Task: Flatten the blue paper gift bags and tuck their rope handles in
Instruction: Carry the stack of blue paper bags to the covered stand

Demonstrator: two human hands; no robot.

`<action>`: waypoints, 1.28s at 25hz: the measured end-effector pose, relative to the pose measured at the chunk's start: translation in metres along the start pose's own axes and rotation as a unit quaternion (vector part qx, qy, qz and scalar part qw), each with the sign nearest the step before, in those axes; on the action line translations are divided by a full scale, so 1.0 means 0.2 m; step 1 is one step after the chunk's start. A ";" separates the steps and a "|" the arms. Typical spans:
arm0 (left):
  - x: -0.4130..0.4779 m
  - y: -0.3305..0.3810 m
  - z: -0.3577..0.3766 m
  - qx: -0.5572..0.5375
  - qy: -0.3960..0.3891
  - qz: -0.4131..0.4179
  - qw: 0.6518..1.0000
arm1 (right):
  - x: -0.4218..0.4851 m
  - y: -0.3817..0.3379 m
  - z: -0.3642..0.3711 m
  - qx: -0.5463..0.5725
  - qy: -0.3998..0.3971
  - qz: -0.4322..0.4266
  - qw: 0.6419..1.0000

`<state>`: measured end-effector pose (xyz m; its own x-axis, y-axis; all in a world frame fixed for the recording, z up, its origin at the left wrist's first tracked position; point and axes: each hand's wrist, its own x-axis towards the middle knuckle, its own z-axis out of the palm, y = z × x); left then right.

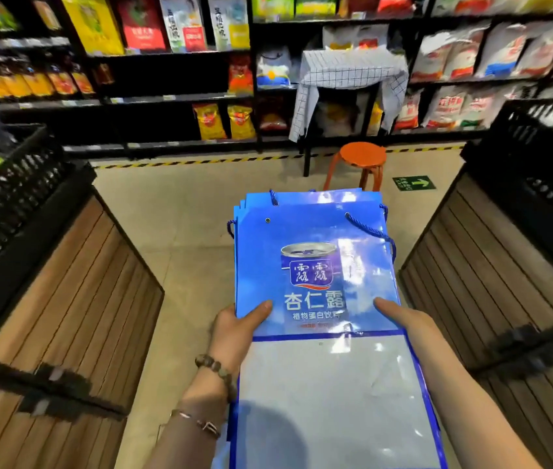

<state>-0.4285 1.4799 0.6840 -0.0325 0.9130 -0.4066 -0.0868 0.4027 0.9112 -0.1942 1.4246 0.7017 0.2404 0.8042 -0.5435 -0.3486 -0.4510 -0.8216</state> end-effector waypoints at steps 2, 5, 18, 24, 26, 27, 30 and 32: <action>0.26 0.11 0.07 0.014 -0.005 -0.001 1.000 | 0.23 -0.12 0.06 0.006 0.005 -0.002 1.000; 0.70 0.29 0.21 0.012 -0.005 0.011 1.000 | 0.69 -0.37 0.14 0.008 -0.004 -0.016 1.000; 2.60 1.05 0.68 -0.021 -0.006 -0.025 0.999 | 2.44 -1.41 0.67 0.010 -0.006 -0.006 1.000; 3.56 1.49 0.91 0.034 -0.043 -0.007 0.998 | 3.19 -1.92 0.87 0.026 0.017 -0.016 0.999; 3.82 1.58 1.00 0.047 -0.052 -0.011 0.997 | 3.42 -2.07 0.92 0.029 0.032 -0.020 0.999; 3.94 1.63 1.04 0.052 -0.054 -0.012 0.997 | 3.52 -2.13 0.94 0.033 0.039 -0.024 0.998; 4.37 1.75 1.22 0.069 -0.059 -0.015 0.996 | 3.93 -2.35 0.97 0.037 0.056 -0.028 0.997; 4.67 1.85 1.38 0.070 -0.059 -0.013 0.996 | 4.23 -2.51 0.97 0.033 0.066 -0.026 0.997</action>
<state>-0.2168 2.5001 0.6596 0.0868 0.8997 -0.4278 0.0548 0.4245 0.9038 0.0081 2.4068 0.6871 0.3761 0.7659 -0.5215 -0.3902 -0.3796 -0.8388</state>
